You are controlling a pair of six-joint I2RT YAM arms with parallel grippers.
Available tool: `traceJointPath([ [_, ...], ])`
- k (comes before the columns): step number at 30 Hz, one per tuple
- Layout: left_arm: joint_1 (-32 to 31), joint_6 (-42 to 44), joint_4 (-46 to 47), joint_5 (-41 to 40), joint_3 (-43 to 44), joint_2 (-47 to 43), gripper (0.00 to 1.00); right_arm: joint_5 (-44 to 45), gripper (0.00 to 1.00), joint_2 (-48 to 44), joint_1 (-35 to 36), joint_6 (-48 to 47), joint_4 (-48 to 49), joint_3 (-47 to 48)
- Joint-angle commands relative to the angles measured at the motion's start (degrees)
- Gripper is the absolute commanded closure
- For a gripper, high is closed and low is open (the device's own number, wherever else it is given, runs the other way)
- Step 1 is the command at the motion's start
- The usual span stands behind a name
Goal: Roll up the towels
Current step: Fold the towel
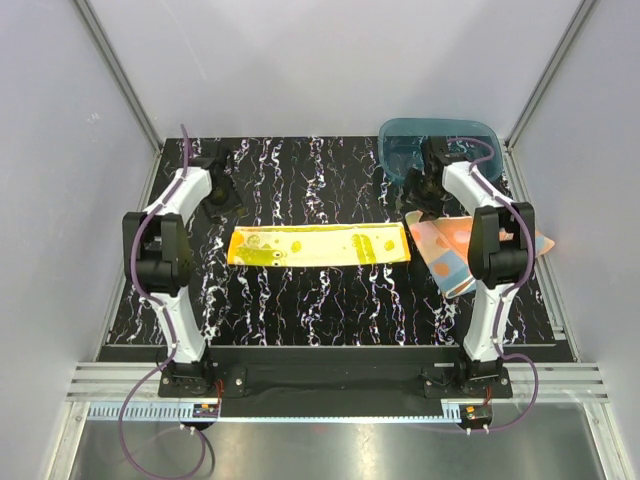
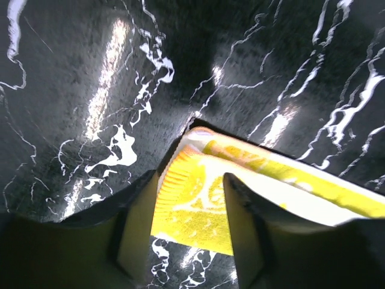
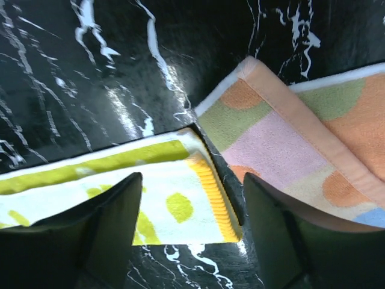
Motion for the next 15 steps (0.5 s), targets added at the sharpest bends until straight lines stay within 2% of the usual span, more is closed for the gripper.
traceJointPath([
  [1, 0.32, 1.08, -2.06, -3.04, 3.3, -5.34, 0.44, 0.43, 0.21, -5.29, -0.28, -0.84, -2.21, 2.27],
  [6, 0.06, 1.17, -1.2, -4.55, -2.49, -14.74, 0.43, -6.32, 0.21, -15.21, 0.77, -1.01, 2.26, -5.8],
  [9, -1.43, 0.73, 2.4, -1.48, -10.3, -20.19, 0.46, -15.11, 0.33, -20.4, 4.45, -1.72, 8.05, -13.54],
  [10, -1.87, 0.21, 3.46, 0.01, -14.68, -21.25, 0.47, -16.78, 0.39, -21.02, 5.69, -1.63, 9.3, -15.9],
  [11, -2.66, -0.23, 5.38, 0.81, -16.46, -22.65, 0.48, -18.62, 0.55, -21.2, 7.27, -1.28, 9.83, -16.54],
  [14, -3.11, -1.46, 10.74, 4.5, -23.39, -23.11, 0.53, -22.83, 0.83, -18.59, 13.6, 0.21, 12.29, -16.9],
  [15, -3.11, -1.73, 11.81, 5.12, -24.47, -22.84, 0.55, -24.08, 0.97, -17.7, 14.74, 0.74, 13.78, -16.81],
])
